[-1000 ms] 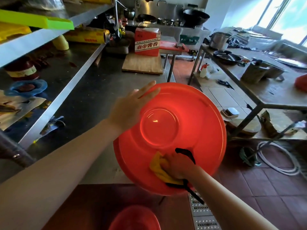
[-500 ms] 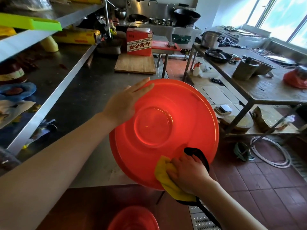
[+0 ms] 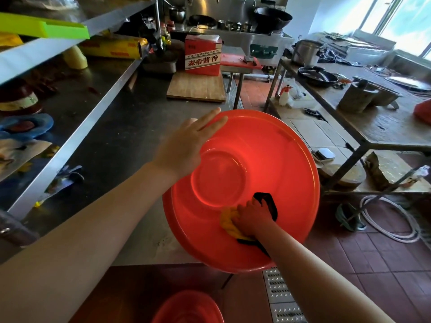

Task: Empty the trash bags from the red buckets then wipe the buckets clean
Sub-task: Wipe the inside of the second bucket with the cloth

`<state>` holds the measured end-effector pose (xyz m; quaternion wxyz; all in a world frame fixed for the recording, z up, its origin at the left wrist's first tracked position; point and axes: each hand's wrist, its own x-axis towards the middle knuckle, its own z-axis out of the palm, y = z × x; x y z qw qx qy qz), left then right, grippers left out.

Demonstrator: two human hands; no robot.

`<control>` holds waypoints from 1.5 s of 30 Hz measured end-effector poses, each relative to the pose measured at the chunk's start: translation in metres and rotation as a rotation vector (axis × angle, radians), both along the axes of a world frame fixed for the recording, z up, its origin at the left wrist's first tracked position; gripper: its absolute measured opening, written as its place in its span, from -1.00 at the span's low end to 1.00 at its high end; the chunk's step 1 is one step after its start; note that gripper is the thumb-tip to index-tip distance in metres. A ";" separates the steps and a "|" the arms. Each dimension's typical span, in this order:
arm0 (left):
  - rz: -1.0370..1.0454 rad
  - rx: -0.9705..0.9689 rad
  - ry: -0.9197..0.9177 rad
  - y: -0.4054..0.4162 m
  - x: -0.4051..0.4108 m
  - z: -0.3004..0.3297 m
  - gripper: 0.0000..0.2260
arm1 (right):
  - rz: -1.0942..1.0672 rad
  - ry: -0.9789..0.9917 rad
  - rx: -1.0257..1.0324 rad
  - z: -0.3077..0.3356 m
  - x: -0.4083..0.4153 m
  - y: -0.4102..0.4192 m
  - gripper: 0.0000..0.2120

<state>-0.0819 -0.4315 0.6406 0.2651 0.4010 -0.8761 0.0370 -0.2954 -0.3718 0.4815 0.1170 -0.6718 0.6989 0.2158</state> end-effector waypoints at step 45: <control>-0.236 -0.012 -0.007 0.007 -0.007 0.009 -0.40 | 0.208 -0.022 0.020 0.040 -0.023 0.075 -0.48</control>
